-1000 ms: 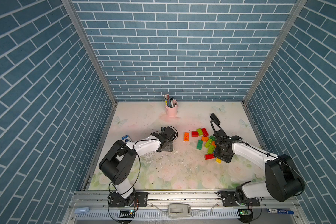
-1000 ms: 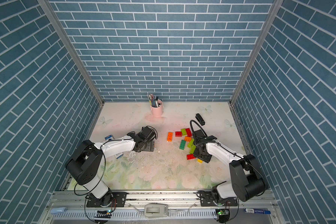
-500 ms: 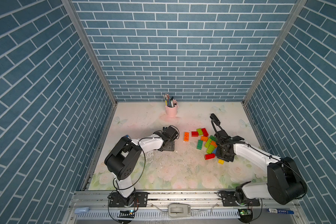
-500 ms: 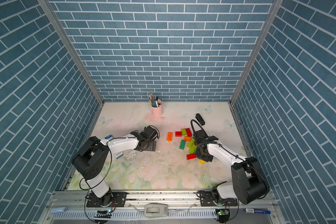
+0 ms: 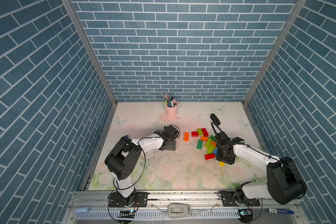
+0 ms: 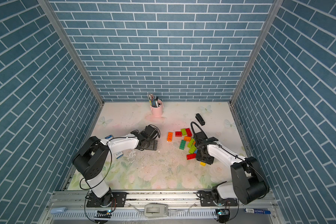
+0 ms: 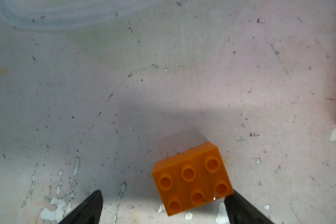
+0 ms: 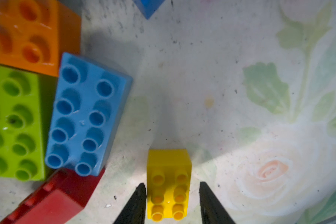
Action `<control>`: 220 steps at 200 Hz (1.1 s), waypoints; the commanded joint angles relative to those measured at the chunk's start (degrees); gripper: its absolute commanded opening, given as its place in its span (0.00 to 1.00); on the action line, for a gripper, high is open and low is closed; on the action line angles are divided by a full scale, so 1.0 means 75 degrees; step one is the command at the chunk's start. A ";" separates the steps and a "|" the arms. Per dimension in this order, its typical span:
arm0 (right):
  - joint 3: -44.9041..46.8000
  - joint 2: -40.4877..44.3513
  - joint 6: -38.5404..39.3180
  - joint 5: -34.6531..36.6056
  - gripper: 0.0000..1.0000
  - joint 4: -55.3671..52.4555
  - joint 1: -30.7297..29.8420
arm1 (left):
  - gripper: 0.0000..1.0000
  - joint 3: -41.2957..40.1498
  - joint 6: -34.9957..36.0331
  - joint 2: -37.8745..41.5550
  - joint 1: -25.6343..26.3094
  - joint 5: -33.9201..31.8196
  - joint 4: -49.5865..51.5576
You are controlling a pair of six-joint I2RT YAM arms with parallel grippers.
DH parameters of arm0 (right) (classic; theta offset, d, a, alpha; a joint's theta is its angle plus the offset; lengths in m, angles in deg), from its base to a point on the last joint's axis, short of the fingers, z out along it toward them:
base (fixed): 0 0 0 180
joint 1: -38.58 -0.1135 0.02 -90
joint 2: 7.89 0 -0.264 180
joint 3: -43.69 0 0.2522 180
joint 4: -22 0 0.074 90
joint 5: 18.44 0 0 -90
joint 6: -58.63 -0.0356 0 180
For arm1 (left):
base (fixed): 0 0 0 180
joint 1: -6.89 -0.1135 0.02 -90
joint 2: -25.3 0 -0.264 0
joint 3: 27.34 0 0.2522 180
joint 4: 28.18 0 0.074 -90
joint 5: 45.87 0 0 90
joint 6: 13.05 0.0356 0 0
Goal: Assemble a rectangle with lego
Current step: Pick up the lego brick from the center of the board, then adjust the lego brick at the center of the board.
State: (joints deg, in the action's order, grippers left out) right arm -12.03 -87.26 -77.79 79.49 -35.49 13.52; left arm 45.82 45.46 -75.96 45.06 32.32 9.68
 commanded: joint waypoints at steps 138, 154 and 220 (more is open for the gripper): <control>-0.4212 -0.1939 0.3819 0.0271 0.23 -0.0777 -0.2542 | 0.74 -0.1303 -0.0129 0.2328 -0.2252 0.1475 -0.0114; -0.4875 -0.2842 0.4466 0.0031 0.20 -0.0226 -0.2648 | 0.67 -0.1478 -0.0115 0.2420 -0.2507 0.1665 0.0052; -0.6572 -0.5100 0.6221 -0.0660 0.16 0.0362 -0.2910 | 0.59 -0.1894 -0.0349 0.2161 -0.2512 0.2133 -0.0381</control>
State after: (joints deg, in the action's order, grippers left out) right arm -57.99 -122.89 -38.97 77.06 -33.56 -7.18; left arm 32.42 43.45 -58.12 26.29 46.76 8.44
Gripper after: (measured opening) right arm 0.341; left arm 0.599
